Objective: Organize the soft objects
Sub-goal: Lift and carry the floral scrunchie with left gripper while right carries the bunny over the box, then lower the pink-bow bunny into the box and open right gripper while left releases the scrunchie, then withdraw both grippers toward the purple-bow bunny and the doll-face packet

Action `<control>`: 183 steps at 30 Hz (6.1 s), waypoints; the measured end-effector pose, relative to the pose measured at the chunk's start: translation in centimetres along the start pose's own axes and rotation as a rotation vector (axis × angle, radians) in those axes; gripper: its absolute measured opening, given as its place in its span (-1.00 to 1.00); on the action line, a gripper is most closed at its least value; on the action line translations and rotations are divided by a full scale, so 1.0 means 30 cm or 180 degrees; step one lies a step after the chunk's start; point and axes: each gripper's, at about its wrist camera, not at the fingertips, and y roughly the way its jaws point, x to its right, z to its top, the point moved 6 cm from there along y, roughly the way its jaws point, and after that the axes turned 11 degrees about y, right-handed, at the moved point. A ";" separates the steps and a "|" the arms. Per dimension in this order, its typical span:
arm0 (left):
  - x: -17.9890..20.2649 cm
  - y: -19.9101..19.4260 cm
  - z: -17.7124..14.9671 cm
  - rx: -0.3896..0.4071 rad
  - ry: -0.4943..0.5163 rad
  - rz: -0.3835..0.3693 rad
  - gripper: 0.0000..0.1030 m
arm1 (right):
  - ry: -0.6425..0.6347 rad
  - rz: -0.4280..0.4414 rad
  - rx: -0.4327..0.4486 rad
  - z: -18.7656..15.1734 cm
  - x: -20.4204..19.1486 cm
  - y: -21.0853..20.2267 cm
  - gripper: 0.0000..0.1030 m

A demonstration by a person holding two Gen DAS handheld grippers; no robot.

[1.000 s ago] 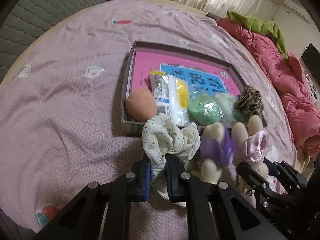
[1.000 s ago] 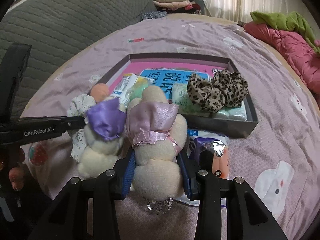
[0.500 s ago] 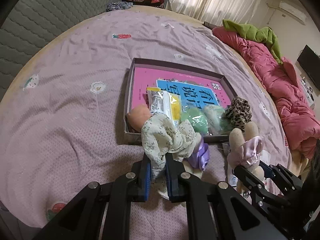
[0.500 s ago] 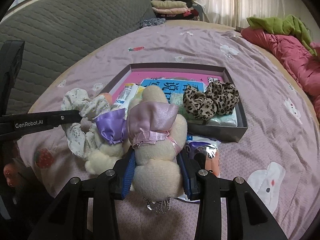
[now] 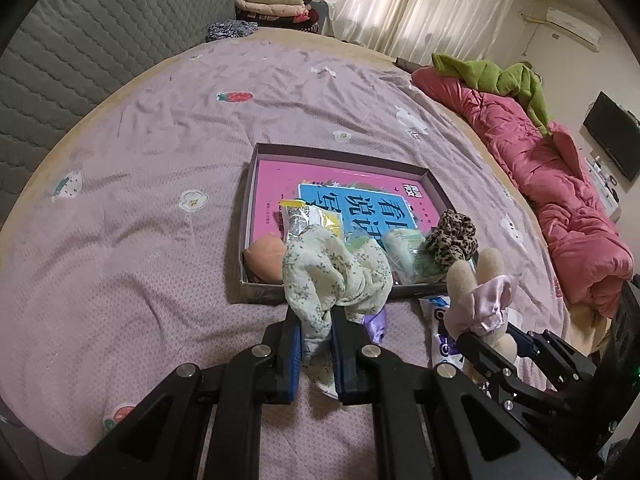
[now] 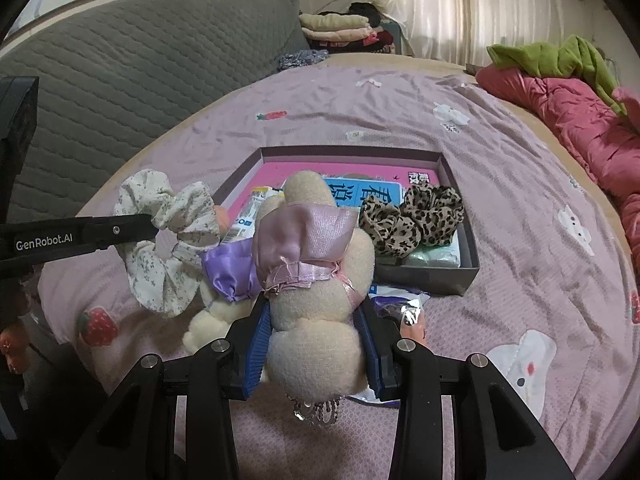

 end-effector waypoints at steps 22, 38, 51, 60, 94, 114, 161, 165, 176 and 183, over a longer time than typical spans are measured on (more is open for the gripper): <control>0.046 -0.096 0.059 0.0211 0.0045 -0.0079 -0.75 | 0.0085 -0.0026 0.0138 0.068 0.015 -0.039 -0.19; 0.002 -0.038 0.103 0.0189 -0.0009 -0.0064 -0.75 | 0.0050 -0.0062 0.0227 0.167 0.015 -0.004 -0.19; -0.046 0.035 0.149 0.0185 -0.0145 0.0006 -0.75 | 0.0058 -0.0032 0.0240 0.253 0.008 0.062 -0.19; -0.087 0.172 0.207 0.0066 -0.0244 -0.0006 -0.75 | 0.0088 -0.0029 0.0122 0.284 0.005 0.182 -0.19; -0.097 0.330 0.152 -0.0192 -0.0224 0.0038 -0.36 | 0.0056 -0.0165 -0.0070 0.235 0.019 0.306 0.25; -0.112 0.231 0.158 -0.0036 -0.0179 0.0254 0.15 | 0.0166 -0.0304 0.0160 0.244 0.094 0.156 0.28; 0.014 -0.034 0.072 0.0141 0.0012 0.0214 0.22 | 0.0266 -0.0627 0.0457 0.168 0.188 -0.140 0.43; 0.026 -0.037 0.051 0.0139 0.0008 0.0242 0.22 | 0.0233 -0.0621 0.0449 0.151 0.181 -0.144 0.43; 0.073 0.002 -0.014 -0.0014 0.0091 0.0204 0.22 | 0.0211 -0.0615 0.0280 0.075 0.185 -0.108 0.43; 0.078 0.033 -0.048 -0.0115 0.0103 0.0181 0.22 | 0.0199 -0.0609 0.0159 0.044 0.183 -0.067 0.43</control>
